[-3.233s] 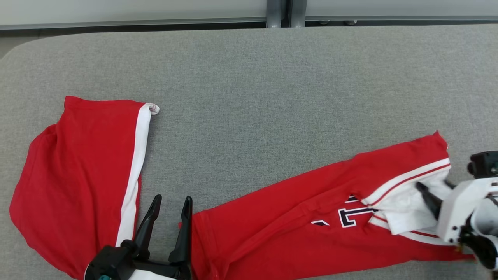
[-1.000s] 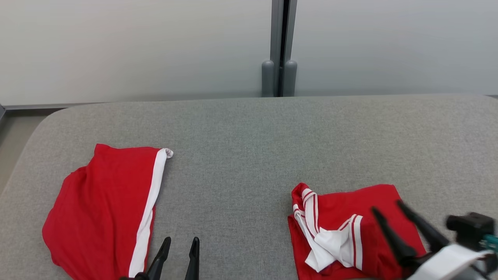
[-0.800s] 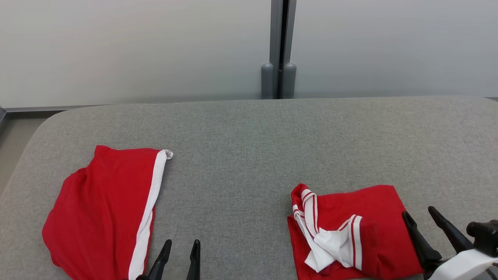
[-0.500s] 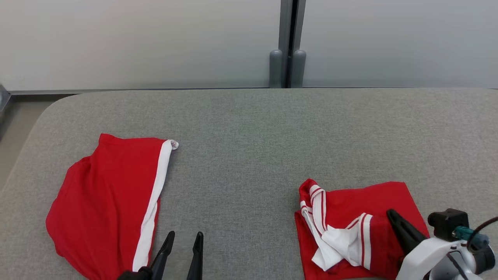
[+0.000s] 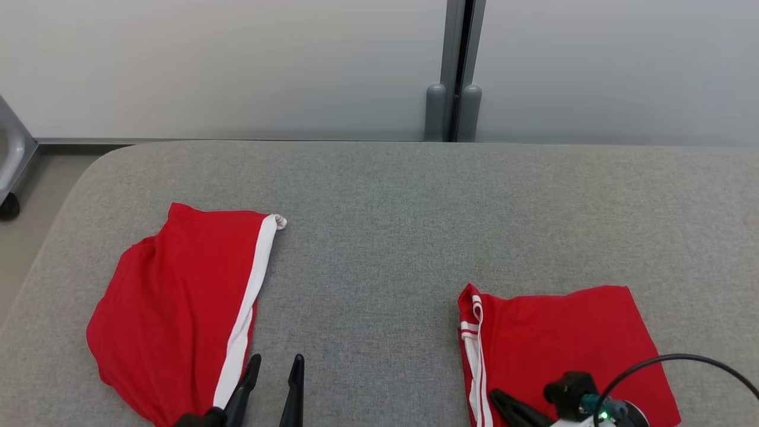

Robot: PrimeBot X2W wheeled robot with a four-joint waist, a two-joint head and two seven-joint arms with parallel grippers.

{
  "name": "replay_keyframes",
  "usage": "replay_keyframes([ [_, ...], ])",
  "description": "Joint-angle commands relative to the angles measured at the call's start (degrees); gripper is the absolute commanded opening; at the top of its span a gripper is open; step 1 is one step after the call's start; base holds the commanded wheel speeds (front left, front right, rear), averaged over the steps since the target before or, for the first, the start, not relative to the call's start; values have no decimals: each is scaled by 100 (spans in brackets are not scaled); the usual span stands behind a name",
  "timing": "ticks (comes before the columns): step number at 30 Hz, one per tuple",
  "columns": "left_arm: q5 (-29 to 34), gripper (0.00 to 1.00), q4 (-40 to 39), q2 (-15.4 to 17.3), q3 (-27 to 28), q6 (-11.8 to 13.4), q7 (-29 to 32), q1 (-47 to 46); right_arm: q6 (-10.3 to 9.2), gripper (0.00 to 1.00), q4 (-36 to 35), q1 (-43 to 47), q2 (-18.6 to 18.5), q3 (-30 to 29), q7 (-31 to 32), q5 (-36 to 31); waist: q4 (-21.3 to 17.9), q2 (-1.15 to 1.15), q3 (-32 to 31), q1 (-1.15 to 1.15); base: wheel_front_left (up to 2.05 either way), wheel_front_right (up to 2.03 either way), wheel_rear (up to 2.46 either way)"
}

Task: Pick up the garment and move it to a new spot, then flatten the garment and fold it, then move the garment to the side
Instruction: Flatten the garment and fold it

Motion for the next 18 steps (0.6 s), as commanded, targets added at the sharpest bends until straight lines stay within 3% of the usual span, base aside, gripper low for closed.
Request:
replay_keyframes([
  [1, -56, 100, -33, 19, 61, 8, -27, -3, 11, 0, 27, -51, -47, 187, 20, 44, -25, 0, -56, 0, 0, 0, 0],
  [4, -35, 100, -73, 17, 159, 50, -27, 38, 11, 0, 17, -71, -124, 350, -169, 51, -61, 0, -182, 0, 0, 0, 0],
  [8, 98, 100, -172, 19, 373, 103, -27, 117, 7, 0, -72, 84, -255, -29, -637, -69, -141, 0, -333, 0, 0, 0, 0],
  [11, 262, 100, -278, 18, 585, 102, -27, 239, 7, 50, -270, 358, -328, -772, -873, -355, -200, 0, -459, 0, 0, 0, 0],
  [12, 323, 100, -312, 18, 652, 94, -27, 276, 7, 97, -377, 471, -331, -1058, -915, -505, -218, 0, -489, 0, 0, 0, 0],
  [13, 323, 100, -312, 18, 652, 94, -27, 276, 7, 97, -377, 471, -331, -1058, -915, -505, -218, 0, -489, 0, 0, 0, 0],
  [15, 500, 100, -440, 16, 901, 96, -27, 355, 7, 100, -755, 901, -290, -2086, -944, -1044, -255, 0, -539, 0, 0, 0, 0],
  [18, 631, 100, -507, 16, 1098, 70, -27, 452, 7, 100, -1173, 1438, -111, -2997, -941, -1527, -255, 0, -569, 0, 0, 0, 0],
])
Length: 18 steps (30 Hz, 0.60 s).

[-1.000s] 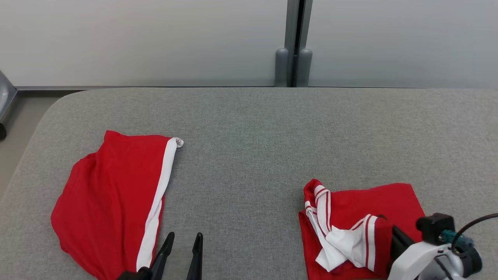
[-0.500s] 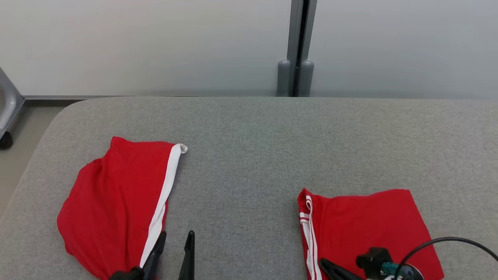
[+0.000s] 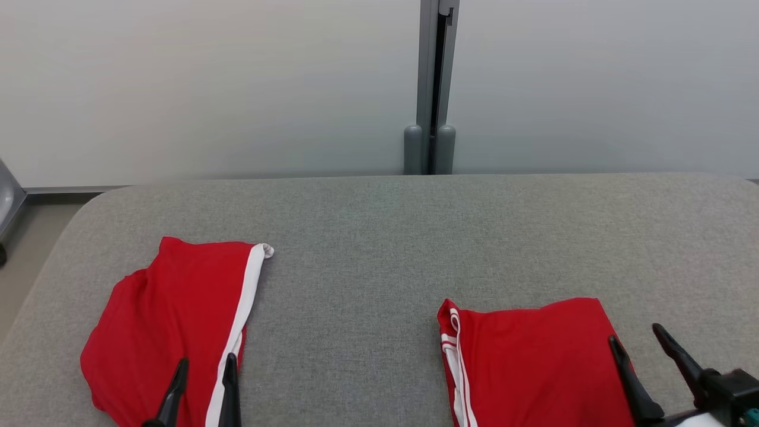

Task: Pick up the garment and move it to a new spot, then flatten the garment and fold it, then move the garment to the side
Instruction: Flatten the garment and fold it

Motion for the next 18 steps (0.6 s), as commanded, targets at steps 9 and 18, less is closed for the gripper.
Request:
replay_keyframes([
  [9, 141, 100, 213, 17, 201, -114, -27, 251, 3, 100, -285, 828, 576, -1041, -27, -485, 60, 0, -111, 0, 0, 0, 0],
  [18, 45, 100, 246, 19, 141, -217, -27, 189, 3, 100, -236, 854, 715, -1146, -27, -514, 67, 0, -110, 0, 0, 0, 0],
])
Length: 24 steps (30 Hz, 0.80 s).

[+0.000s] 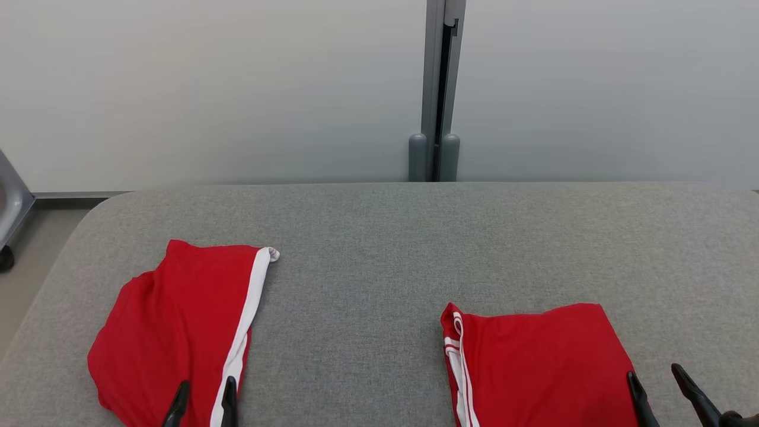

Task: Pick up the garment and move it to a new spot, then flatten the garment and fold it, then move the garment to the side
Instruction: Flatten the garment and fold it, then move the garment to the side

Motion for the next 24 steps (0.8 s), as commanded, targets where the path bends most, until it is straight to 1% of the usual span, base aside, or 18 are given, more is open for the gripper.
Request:
replay_keyframes([
  [1, -82, 100, 10, 19, -5, -6, -27, -24, 3, 100, -21, -45, -9, -35, -28, 20, -4, 0, 7, 0, 0, 0, 0],
  [10, -21, 100, -10, 19, 9, -31, -27, -69, 3, 100, 36, -156, 5, -100, -29, 66, 18, 0, 67, 0, 0, 0, 0],
  [12, -20, 100, -56, 19, 9, -22, -27, -105, 3, 100, 133, -303, -48, -18, -28, 285, 21, 0, 133, 0, 0, 0, 0],
  [13, -16, 100, -71, 19, -7, -21, -27, -120, 3, 100, 270, -363, -150, 111, -21, 420, 24, 0, 170, 0, 0, 0, 0],
  [15, -28, 100, -75, 17, -47, -37, -27, -160, 3, 100, 495, -660, -404, 354, 279, 739, 23, 0, 267, 0, 0, 0, 0],
  [18, -51, 100, -11, 23, -106, -77, -27, -194, 2, 100, 885, -1098, -797, 685, 1066, 1028, 41, 0, 388, 0, 0, 0, 0],
  [19, -51, 100, -11, 23, -106, -77, -27, -194, 2, 100, 885, -1098, -797, 685, 1066, 1028, 41, 0, 388, 0, 0, 0, 0],
  [21, -18, 100, 4, 20, -141, -95, -27, -239, 2, 100, 1118, -1364, -956, 900, 1570, 1155, 80, 0, 466, 0, 0, 0, 0],
  [22, -36, 100, -2, 21, -126, -83, -27, -266, 2, 100, 1341, -1598, -1056, 1156, 2079, 1263, 105, 0, 555, 0, 0, 0, 0],
  [23, -36, 100, -2, 21, -126, -83, -27, -266, 2, 100, 1341, -1598, -1056, 1156, 2079, 1263, 105, 0, 555, 0, 0, 0, 0],
  [24, -41, 100, -4, 19, -127, -79, -27, -284, 3, 100, 1458, -1734, -1099, 1218, 2257, 1334, 118, 0, 610, 0, 0, 0, 0],
])
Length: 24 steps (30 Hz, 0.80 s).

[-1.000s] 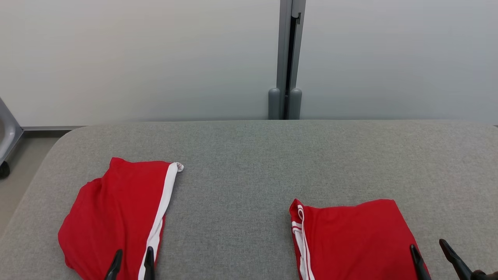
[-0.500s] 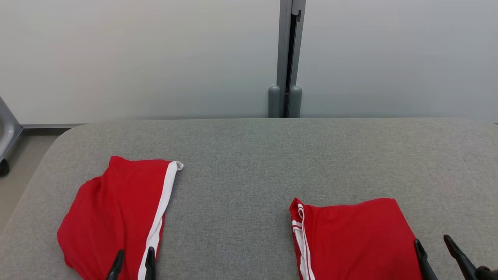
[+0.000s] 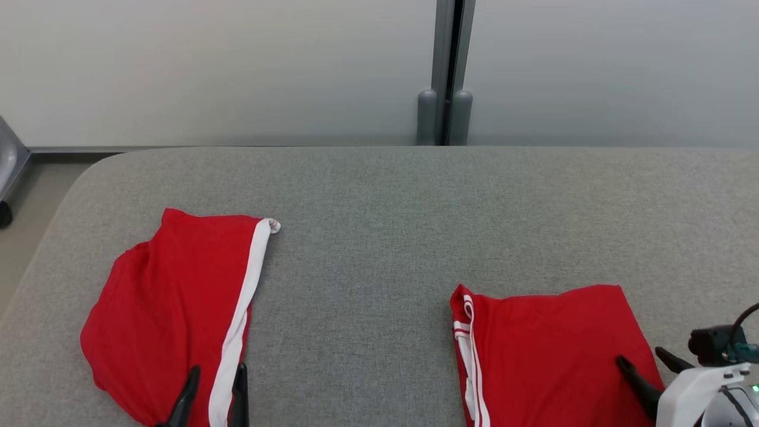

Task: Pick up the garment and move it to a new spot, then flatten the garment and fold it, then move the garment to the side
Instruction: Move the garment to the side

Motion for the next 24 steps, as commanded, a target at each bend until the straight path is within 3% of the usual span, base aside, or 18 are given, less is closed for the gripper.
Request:
replay_keyframes([
  [1, 34, 100, -4, 19, 2, -28, -27, -155, 3, 100, 127, -203, -41, -29, 106, 76, 52, 0, 121, 0, 0, 0, 0],
  [10, -6, 100, -62, 18, -50, -28, -27, -347, 2, 100, 943, -899, 164, 179, 551, 360, 101, 0, 539, 0, 0, 0, 0],
  [11, -8, 100, -77, 19, -57, -26, -27, -374, 2, 27, 940, -979, 161, 234, 565, 446, 69, 0, 604, 0, 0, 0, 0],
  [12, -18, 100, -95, 18, -59, -22, -27, -398, 2, 0, 911, -1063, 137, 296, 585, 517, 22, 0, 683, 0, 0, 0, 0],
  [16, 23, 100, -223, 21, -55, -50, -26, -605, -6, 0, 859, -1679, -274, 221, 425, 648, -238, 0, 1181, 0, 0, 0, 0],
  [24, 405, 100, -352, 29, -31, -279, -20, -1286, 0, 0, 1556, -2921, -1794, -624, 115, -440, -481, 0, 2305, 0, 0, 0, 0],
])
